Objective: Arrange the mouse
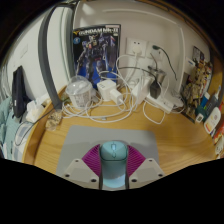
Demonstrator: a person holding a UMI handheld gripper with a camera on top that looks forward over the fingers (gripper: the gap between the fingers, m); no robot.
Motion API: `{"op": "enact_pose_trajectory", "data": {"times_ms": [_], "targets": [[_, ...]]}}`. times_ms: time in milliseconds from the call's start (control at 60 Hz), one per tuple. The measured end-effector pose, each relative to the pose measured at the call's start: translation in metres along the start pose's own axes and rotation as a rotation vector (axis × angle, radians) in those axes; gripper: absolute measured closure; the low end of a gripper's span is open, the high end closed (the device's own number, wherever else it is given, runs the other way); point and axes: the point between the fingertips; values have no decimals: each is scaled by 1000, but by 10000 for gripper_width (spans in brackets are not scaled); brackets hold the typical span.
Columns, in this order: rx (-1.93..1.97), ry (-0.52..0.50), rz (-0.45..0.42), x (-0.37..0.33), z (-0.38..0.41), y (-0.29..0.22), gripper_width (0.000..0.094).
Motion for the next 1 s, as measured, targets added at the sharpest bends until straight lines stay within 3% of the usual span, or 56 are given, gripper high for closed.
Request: {"op": "enact_pose_trajectory", "data": {"times_ms": [17,100,300,317,350,417,733,1000], "targets": [[1,2,4,2,0,3,600],[-2,-4,2,7,1,10,584],[16,-18,-5,9,0,10,424],[18,-20,0,8,1,11,394],[24,-18,8,7,0,11,239],[29,-19,-9,-5,-2,5,77],[43,-93,-177,-162,-42,-36,82],[95,-58,-260,-286,-131,-11,98]]}}
Point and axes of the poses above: the point between the fingertips, and its own axes, seen from behind it with the camera up: z to the left, y down, x forward, the way the camera looks, and after that the axes turned 13 degrees about z, right-handed
